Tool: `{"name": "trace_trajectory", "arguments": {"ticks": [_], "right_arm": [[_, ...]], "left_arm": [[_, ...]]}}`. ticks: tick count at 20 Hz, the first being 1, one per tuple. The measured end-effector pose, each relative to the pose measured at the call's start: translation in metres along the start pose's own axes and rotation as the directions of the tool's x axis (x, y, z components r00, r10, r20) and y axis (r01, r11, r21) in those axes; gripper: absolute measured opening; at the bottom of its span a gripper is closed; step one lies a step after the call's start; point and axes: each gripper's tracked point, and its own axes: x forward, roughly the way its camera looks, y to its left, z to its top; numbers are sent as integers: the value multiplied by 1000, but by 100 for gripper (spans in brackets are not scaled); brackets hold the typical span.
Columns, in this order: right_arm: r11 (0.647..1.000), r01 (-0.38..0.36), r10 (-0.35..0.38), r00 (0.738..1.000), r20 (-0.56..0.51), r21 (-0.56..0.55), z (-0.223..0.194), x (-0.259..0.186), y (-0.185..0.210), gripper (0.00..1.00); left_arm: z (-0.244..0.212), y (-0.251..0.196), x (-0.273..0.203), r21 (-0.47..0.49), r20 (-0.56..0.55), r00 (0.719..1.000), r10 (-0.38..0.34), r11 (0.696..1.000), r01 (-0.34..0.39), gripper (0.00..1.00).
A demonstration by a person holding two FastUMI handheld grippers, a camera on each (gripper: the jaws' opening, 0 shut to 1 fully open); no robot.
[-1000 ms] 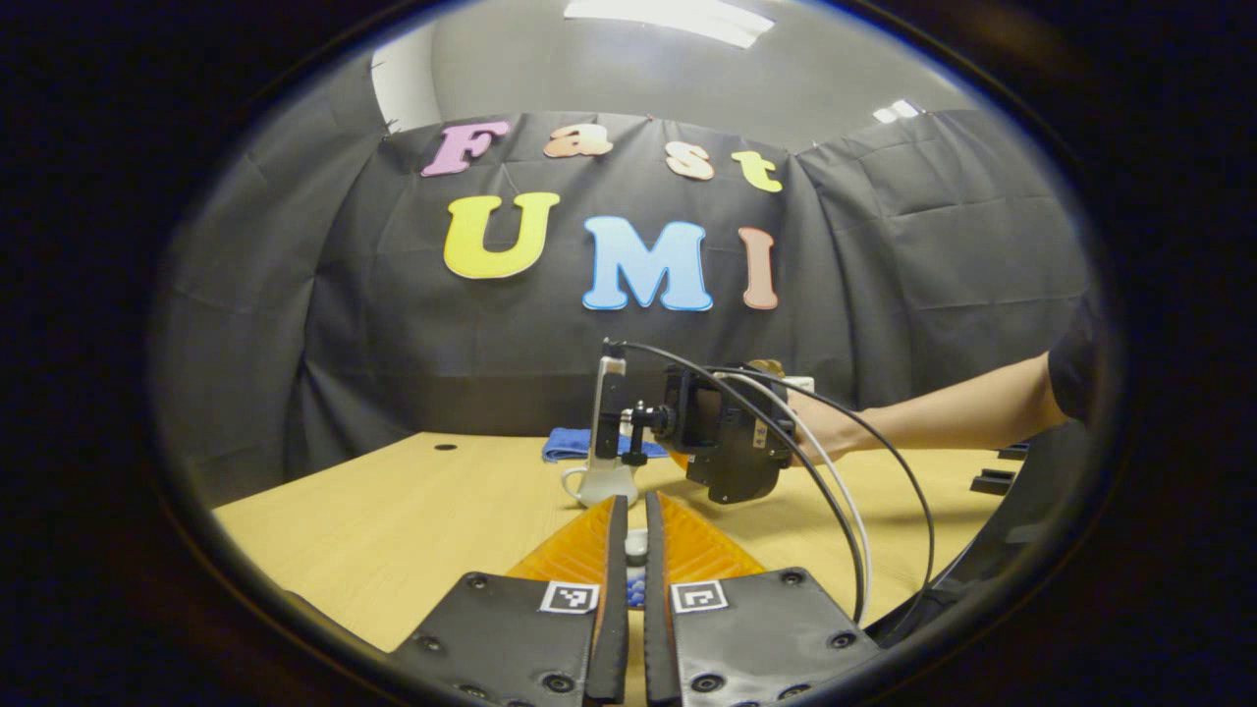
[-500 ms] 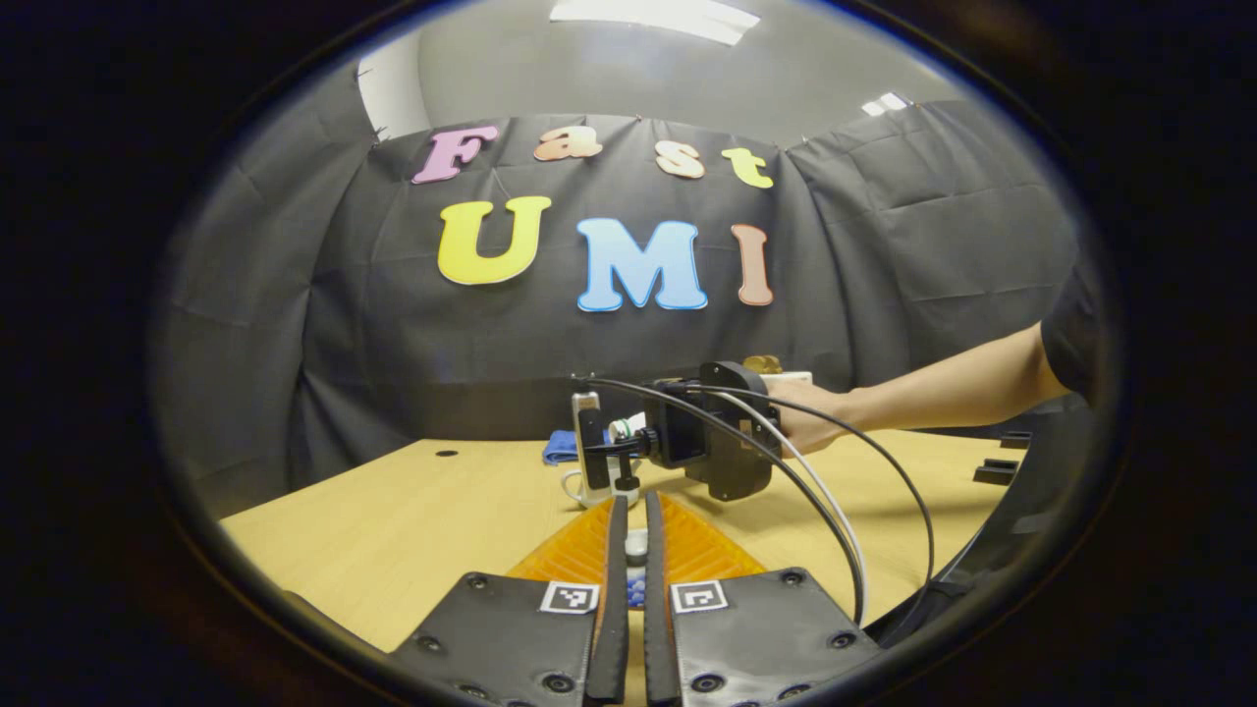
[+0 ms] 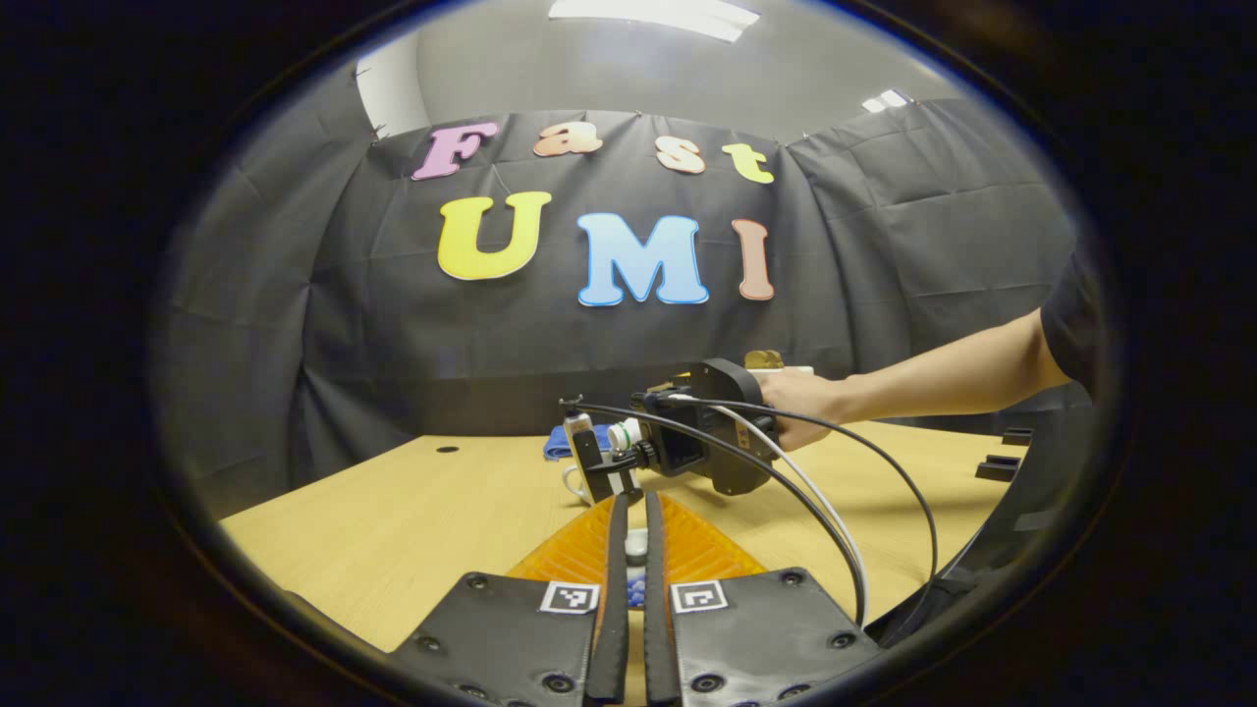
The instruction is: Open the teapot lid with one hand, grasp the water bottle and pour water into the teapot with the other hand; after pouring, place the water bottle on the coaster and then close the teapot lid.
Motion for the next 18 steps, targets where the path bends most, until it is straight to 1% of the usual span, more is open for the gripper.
{"name": "trace_trajectory", "arguments": {"ticks": [2,3,4,6,7,8,9,10,11,12,13,14,18], "right_arm": [[1000,9,-9,1000,2,-22,-1,1,-4,71],[1000,11,-10,1000,3,-28,-1,1,-5,71],[999,13,-13,1000,4,-37,-1,1,-6,71],[998,19,-18,1000,6,-61,-2,2,-8,71],[997,22,-21,1000,7,-72,-2,2,-9,71],[996,25,-25,1000,10,-84,-2,3,-10,71],[995,29,-28,1000,11,-95,-2,3,-11,71],[994,32,-31,999,14,-106,-1,3,-13,71],[992,36,-34,999,17,-117,-1,3,-14,71],[991,40,-38,999,19,-129,-1,4,-15,71],[989,46,-43,999,22,-140,0,4,-18,71],[988,51,-48,999,24,-149,1,4,-19,71],[979,73,-67,997,41,-190,6,5,-28,71]], "left_arm": [[-1,0,2,1,-4,1000,0,1000,0,17],[-1,0,1,1,-3,1000,1,1000,-1,13],[0,0,1,2,-3,1000,0,1000,0,17],[0,-1,1,3,-5,1000,-2,1000,2,17],[-2,-1,2,3,-8,1000,-2,1000,2,13],[-1,-1,3,4,-10,1000,-2,1000,2,13],[-2,-1,2,3,-9,1000,-1,1000,1,17],[-2,-1,1,2,-9,1000,-1,1000,1,13],[-2,-2,0,4,-7,1000,-1,1000,1,13],[-1,-1,1,8,-6,1000,1,1000,-1,17],[-1,-1,1,12,-4,1000,2,1000,-2,17],[1,0,1,14,-2,1000,3,1000,-3,13],[1,-1,0,21,0,1000,3,1000,-3,13]]}}
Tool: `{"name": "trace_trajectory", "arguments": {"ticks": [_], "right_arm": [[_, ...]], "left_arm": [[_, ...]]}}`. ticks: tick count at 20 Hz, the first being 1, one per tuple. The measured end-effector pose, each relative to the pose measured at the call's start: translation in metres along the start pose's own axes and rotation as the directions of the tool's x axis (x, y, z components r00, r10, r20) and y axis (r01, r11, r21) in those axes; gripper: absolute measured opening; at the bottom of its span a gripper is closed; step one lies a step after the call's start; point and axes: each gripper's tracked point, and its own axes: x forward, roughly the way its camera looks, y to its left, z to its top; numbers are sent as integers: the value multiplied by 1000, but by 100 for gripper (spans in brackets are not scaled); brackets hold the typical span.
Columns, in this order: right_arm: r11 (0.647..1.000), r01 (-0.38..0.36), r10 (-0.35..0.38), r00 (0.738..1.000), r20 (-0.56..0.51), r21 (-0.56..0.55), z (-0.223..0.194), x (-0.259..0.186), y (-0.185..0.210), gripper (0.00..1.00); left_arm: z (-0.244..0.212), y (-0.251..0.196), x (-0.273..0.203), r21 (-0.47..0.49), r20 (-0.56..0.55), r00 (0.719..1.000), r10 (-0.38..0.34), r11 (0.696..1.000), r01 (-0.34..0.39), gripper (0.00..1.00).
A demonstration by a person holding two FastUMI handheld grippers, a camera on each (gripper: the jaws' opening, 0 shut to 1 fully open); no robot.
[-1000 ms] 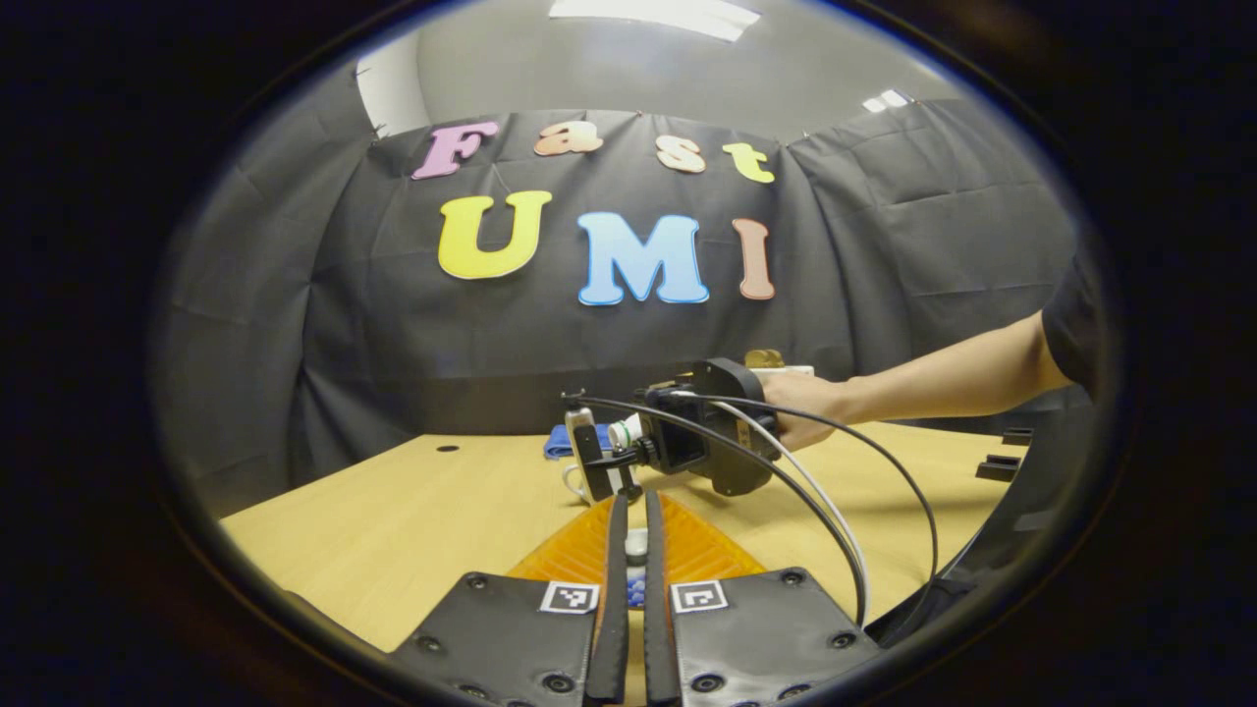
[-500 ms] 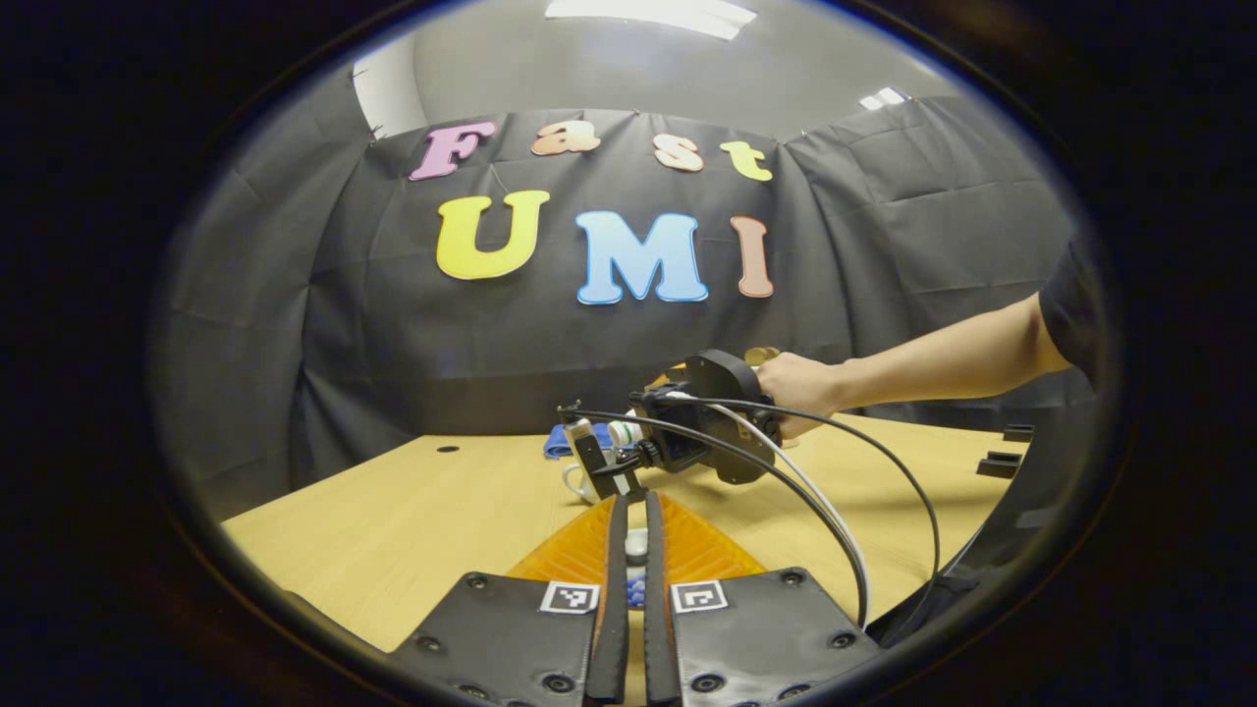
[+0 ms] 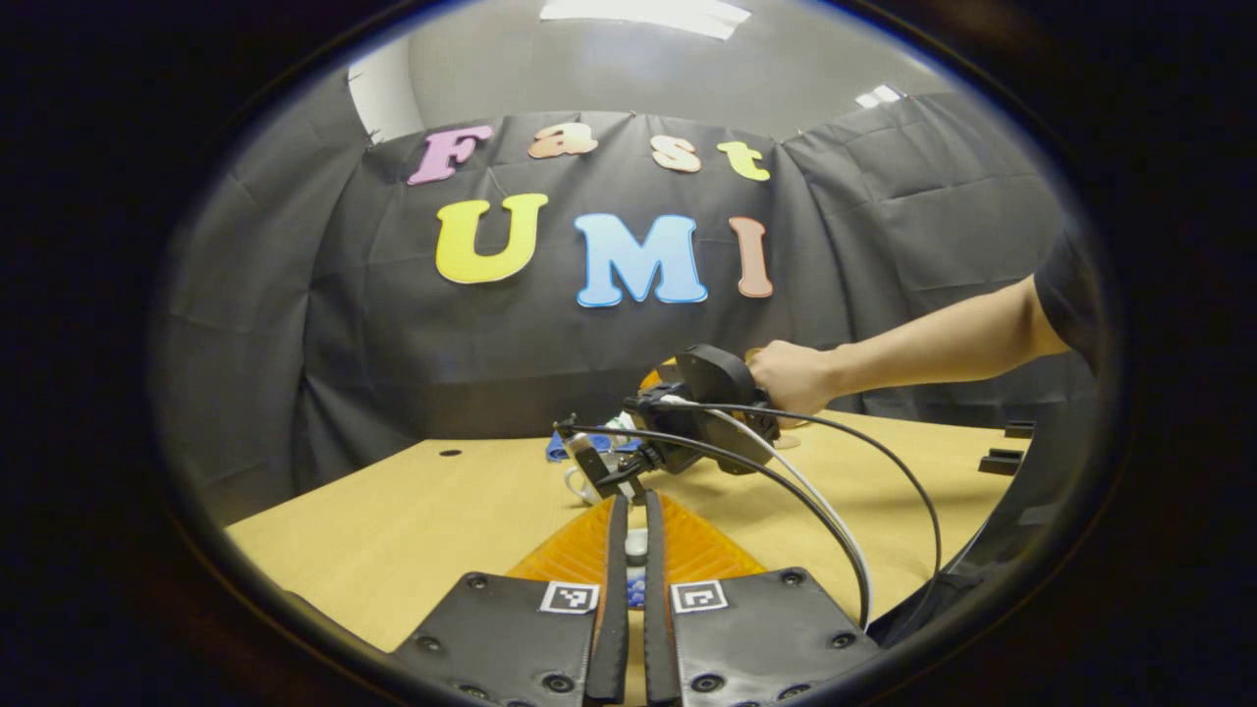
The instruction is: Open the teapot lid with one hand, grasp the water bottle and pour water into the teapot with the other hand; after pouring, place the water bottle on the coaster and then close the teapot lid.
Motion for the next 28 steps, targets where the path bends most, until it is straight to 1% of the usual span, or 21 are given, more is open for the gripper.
{"name": "trace_trajectory", "arguments": {"ticks": [1,2,6,7,13,14,17,18,19,21,22,25,26,28], "right_arm": [[1000,4,-4,1000,3,-10,0,0,-1,71],[1000,6,-6,1000,6,-19,1,0,-2,71],[999,12,-12,1000,9,-51,1,0,-3,71],[998,14,-13,1000,11,-58,1,0,-3,71],[994,20,-17,1000,25,-109,3,1,-7,71],[992,25,-21,999,29,-121,3,2,-9,71],[988,31,-25,999,42,-151,4,2,-10,70],[986,34,-27,999,47,-164,5,3,-12,67],[983,39,-30,998,52,-178,5,3,-13,70],[978,46,-34,997,62,-202,6,2,-15,70],[976,50,-37,997,67,-211,6,3,-16,70],[970,66,-47,995,85,-236,7,3,-18,70],[967,71,-50,994,92,-244,7,4,-19,70],[962,82,-57,993,103,-261,8,3,-22,70]], "left_arm": [[0,0,0,1,1,1000,0,1000,0,17],[0,0,0,1,1,1000,1,1000,-1,13],[2,2,-1,2,7,1000,4,1000,-4,13],[2,2,-1,2,7,1000,4,1000,-4,17],[0,2,0,2,0,1000,4,1000,-4,17],[-1,2,0,2,-1,1000,3,1000,-3,13],[1,2,0,6,1,1000,5,1000,-5,13],[1,2,-1,7,2,1000,5,1000,-5,9],[1,2,-1,7,3,1000,5,1000,-5,17],[2,3,-1,7,4,1000,6,1000,-6,17],[2,3,0,6,6,1000,5,1000,-5,13],[2,3,-1,10,6,1000,6,1000,-6,13],[1,2,0,12,5,1000,6,1000,-6,17],[1,2,-1,14,5,1000,5,1000,-5,17]]}}
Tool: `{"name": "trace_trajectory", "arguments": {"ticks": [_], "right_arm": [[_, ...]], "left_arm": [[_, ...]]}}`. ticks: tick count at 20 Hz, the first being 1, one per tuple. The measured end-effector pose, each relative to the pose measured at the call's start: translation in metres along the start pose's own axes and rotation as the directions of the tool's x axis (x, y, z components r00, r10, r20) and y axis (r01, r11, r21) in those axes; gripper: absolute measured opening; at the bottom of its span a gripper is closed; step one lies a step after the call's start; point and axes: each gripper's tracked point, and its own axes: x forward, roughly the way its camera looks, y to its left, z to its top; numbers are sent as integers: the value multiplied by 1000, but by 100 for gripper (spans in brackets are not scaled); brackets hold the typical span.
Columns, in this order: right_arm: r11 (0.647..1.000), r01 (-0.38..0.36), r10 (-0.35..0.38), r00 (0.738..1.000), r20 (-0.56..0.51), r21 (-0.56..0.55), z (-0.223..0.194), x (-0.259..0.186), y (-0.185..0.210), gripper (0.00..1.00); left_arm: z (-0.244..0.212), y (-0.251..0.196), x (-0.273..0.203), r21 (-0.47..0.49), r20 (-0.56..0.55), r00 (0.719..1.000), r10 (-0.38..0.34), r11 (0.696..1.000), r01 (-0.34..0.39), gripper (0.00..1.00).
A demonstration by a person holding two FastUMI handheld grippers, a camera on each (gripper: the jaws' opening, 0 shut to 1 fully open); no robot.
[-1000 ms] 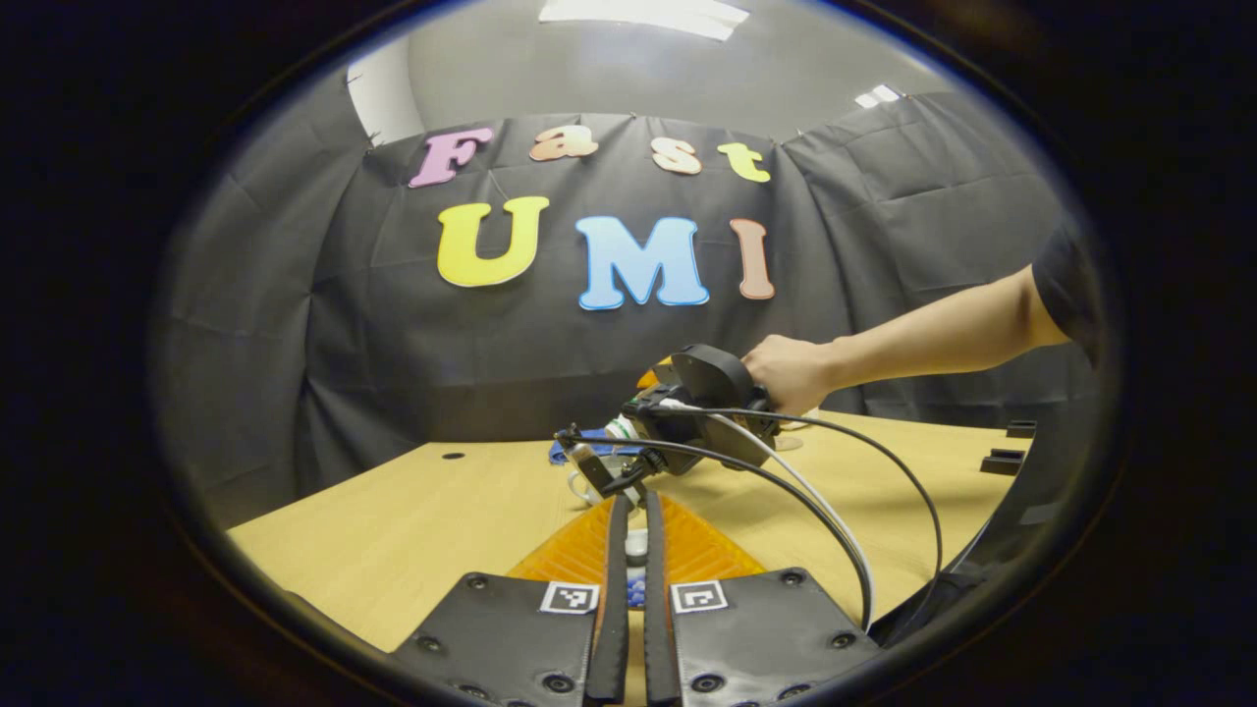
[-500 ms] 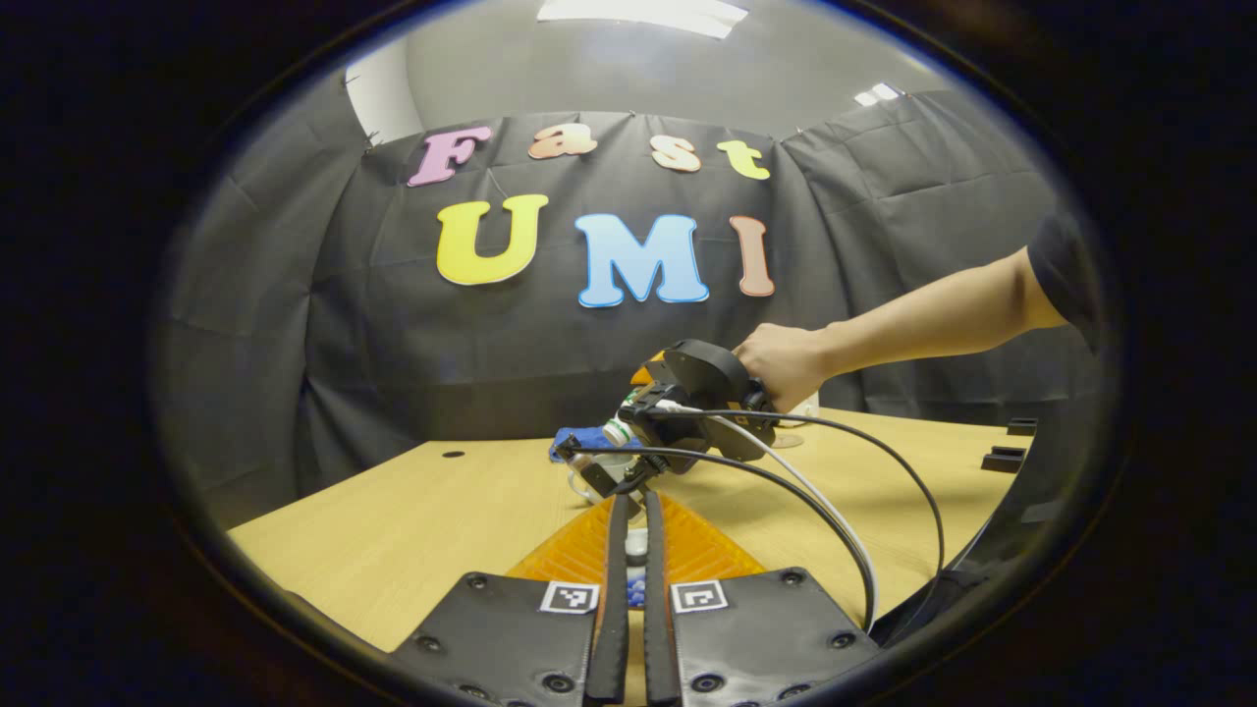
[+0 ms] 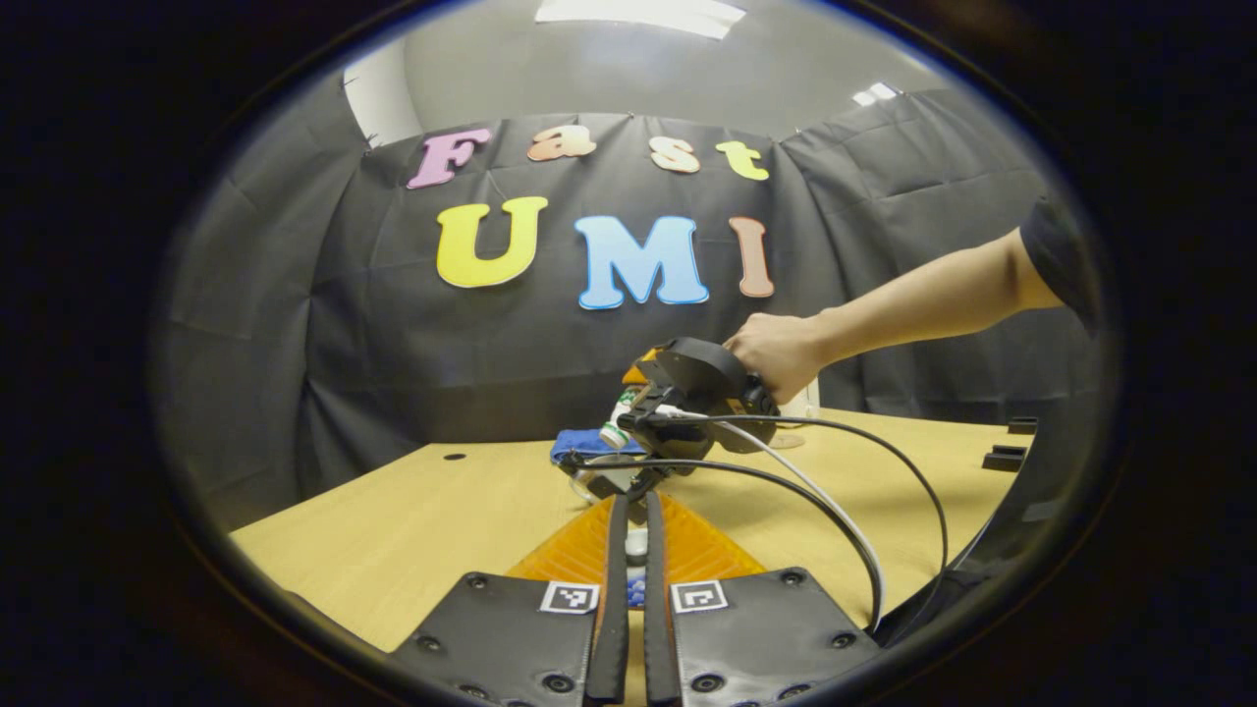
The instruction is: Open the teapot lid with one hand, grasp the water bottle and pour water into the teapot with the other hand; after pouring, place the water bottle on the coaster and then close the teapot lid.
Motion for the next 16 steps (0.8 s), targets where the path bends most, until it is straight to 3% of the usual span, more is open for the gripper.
{"name": "trace_trajectory", "arguments": {"ticks": [1,2,4,5,7,16], "right_arm": [[1000,5,-5,1000,3,-10,-1,0,-2,70],[1000,9,-9,1000,6,-21,0,0,-2,70],[999,19,-18,1000,10,-39,-2,3,-5,70],[999,24,-24,1000,9,-44,-4,3,-5,70],[999,26,-25,1000,10,-41,-2,1,-4,70],[1000,10,-10,1000,14,-7,-18,14,-13,70]], "left_arm": [[0,1,0,1,1,1000,0,1000,0,17],[1,1,0,2,2,1000,1,1000,-1,9],[1,2,-1,1,4,1000,3,1000,-3,17],[1,4,-1,0,4,1000,5,1000,-5,13],[1,6,-1,-1,5,1000,8,1000,-8,17],[0,9,0,-4,6,1000,18,1000,-18,17]]}}
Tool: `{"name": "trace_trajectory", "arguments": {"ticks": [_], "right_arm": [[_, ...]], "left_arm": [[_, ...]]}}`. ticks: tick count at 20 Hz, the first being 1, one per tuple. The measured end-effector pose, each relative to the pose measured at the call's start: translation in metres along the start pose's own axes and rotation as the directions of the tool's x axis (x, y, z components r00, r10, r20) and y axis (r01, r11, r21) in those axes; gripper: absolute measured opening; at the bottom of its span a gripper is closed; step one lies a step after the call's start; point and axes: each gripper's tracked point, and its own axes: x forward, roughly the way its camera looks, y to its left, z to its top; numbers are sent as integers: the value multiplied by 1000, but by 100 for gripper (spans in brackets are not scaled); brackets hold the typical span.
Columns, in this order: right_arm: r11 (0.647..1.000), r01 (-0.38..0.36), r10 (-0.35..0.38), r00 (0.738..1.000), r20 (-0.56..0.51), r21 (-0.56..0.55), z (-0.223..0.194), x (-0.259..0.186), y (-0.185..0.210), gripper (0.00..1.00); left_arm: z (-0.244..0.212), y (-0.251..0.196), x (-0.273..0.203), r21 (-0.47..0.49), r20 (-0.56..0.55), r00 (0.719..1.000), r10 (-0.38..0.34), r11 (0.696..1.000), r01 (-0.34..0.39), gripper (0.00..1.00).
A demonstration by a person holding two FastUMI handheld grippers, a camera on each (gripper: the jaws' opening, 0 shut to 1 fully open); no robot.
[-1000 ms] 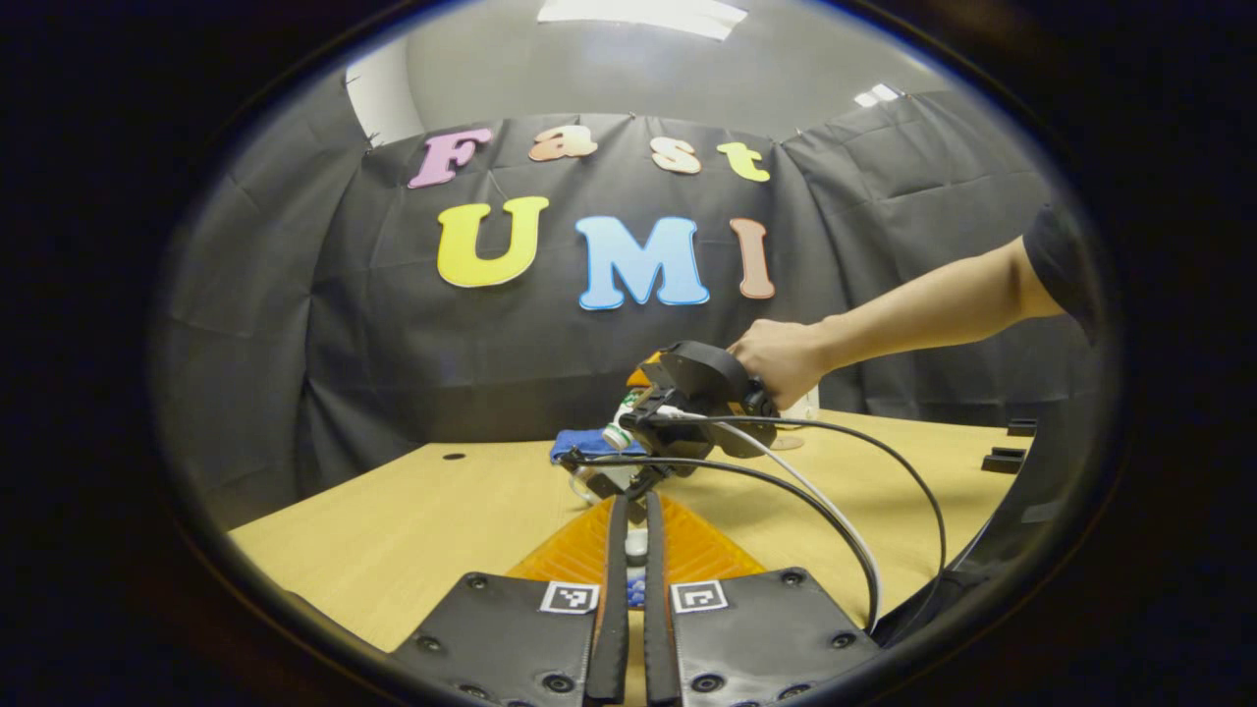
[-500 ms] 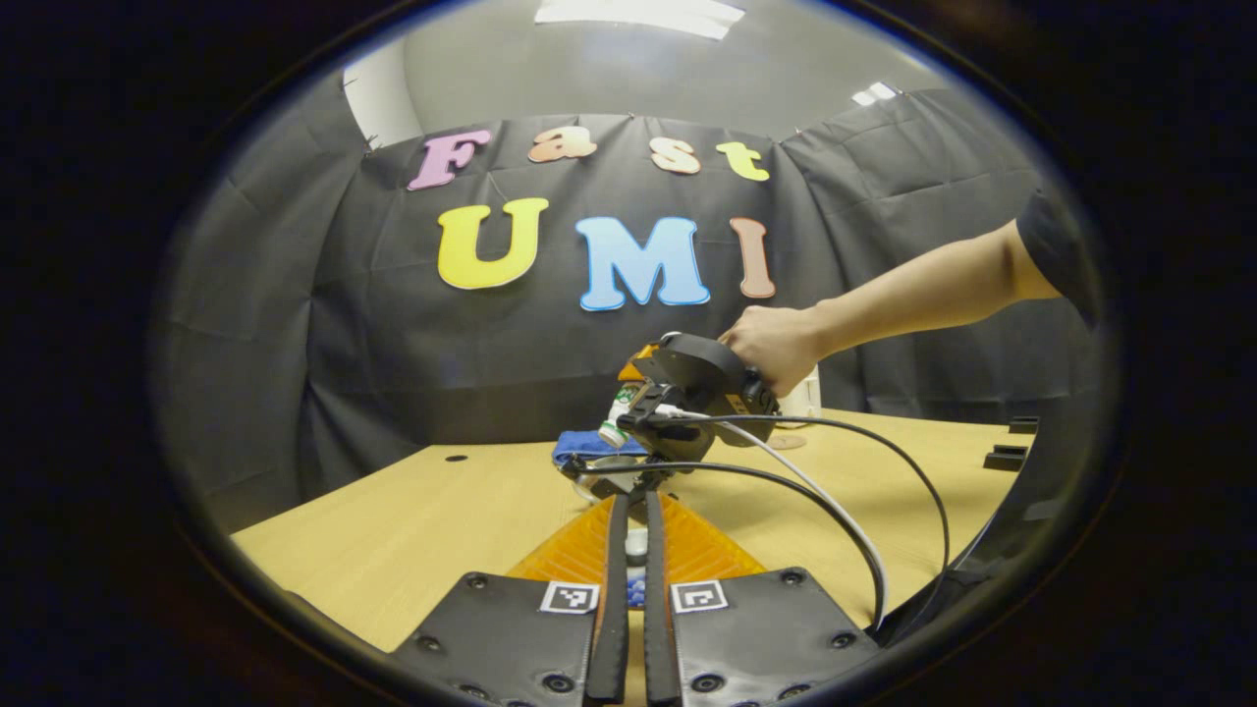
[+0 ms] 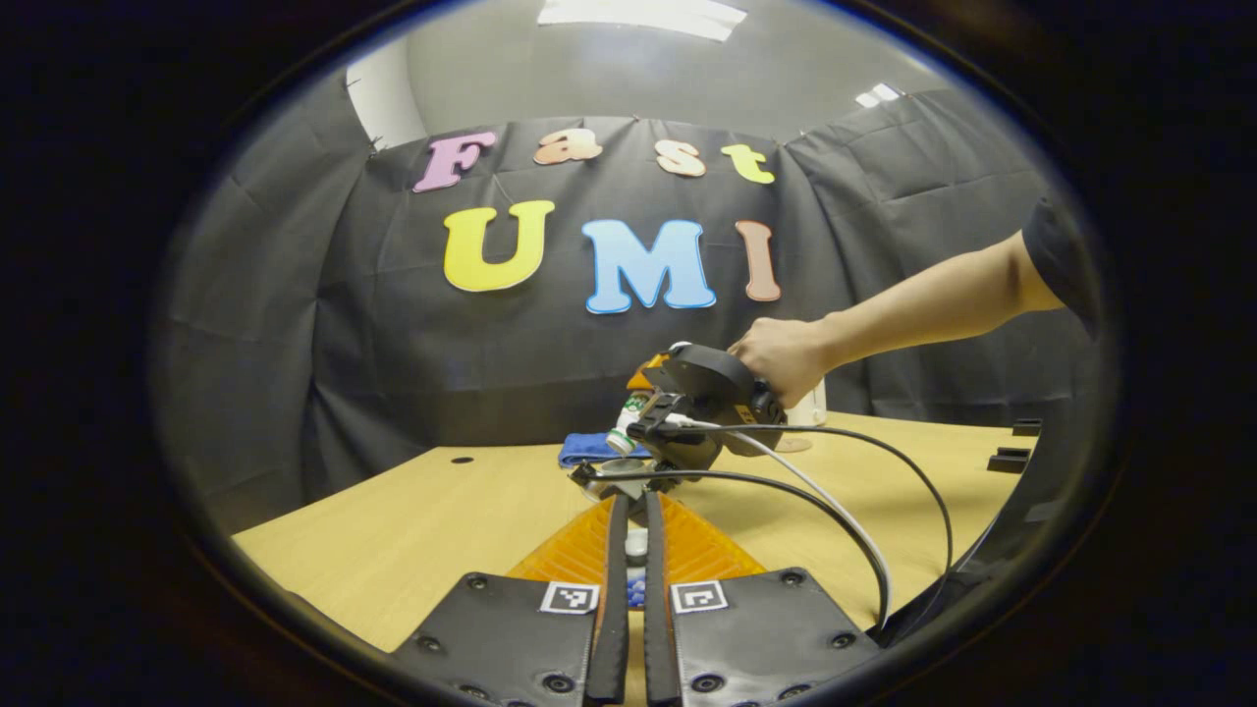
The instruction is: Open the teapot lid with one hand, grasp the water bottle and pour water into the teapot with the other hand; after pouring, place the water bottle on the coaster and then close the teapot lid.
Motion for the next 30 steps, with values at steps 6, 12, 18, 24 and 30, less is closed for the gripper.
{"name": "trace_trajectory", "arguments": {"ticks": [6,12,18,24,30], "right_arm": [[1000,-12,12,1000,-7,27,-2,-1,4,71],[1000,12,-12,1000,1,6,-2,2,-2,71],[984,0,6,1000,-31,180,-19,5,11,70],[743,16,59,994,-90,669,-35,-10,40,70],[128,108,85,989,-120,986,-58,-60,41,71]], "left_arm": [[0,0,-1,0,0,1000,-1,1000,1,17],[-2,2,1,-10,-6,1000,0,1000,-1,17],[3,12,0,-34,11,1000,12,999,-12,17],[13,33,18,-99,24,999,44,994,-41,13],[33,48,52,-149,42,998,43,988,-36,13]]}}
